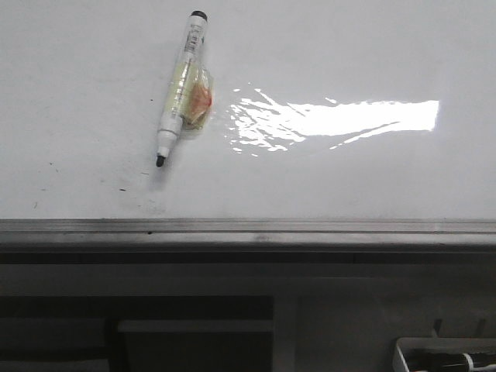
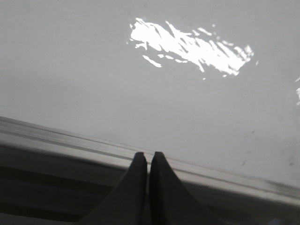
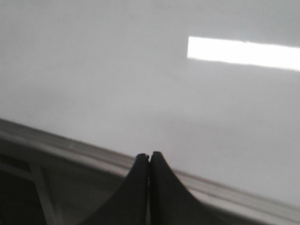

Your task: Write number 5 on whiteboard

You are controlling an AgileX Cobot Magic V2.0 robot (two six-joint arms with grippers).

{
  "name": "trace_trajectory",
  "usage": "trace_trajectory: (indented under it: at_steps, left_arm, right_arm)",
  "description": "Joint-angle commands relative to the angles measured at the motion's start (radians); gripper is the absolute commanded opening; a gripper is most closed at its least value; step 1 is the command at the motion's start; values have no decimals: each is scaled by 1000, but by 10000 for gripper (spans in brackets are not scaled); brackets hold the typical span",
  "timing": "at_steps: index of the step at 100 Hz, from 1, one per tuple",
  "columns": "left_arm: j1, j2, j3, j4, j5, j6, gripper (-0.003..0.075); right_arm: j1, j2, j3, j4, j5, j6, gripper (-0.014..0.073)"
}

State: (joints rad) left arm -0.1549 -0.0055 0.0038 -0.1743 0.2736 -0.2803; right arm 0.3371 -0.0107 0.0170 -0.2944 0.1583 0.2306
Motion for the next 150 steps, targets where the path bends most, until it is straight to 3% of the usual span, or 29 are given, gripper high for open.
trace_trajectory:
  at_steps: [1,15,38,54,71,82,93,99,109,118,150]
  left_arm:
    - [0,-27,18,-121,-129,-4,-20]
    - [0,-27,18,-317,-264,-4,-20]
    - [0,-27,7,-363,-318,-4,-20]
    - [0,19,-100,-264,-169,12,-20]
    - [0,194,-291,-145,15,113,-11]
    - [0,318,-388,-167,47,168,102]
    - [-4,451,-451,-269,88,280,353]
    - [-12,506,-472,-357,128,401,428]
    - [-55,617,-509,-508,198,637,428]
    - [-112,703,-533,-561,183,688,384]
    - [-439,966,-606,-565,-86,686,377]
  right_arm:
    - [-4,-17,22,8,-190,3,-41]
    - [-4,-17,22,127,-197,25,-41]
    - [-4,-17,-4,339,-288,25,-41]
    - [-4,40,-127,322,-130,25,-41]
    - [-4,197,-295,187,-7,25,-41]
    - [-4,292,-386,164,3,25,-38]
    - [-4,378,-459,170,41,25,-4]
    - [-4,417,-483,170,48,25,72]
    - [-4,458,-505,170,50,25,224]
    - [-4,468,-505,170,48,25,323]
    - [-4,468,-505,177,61,25,336]
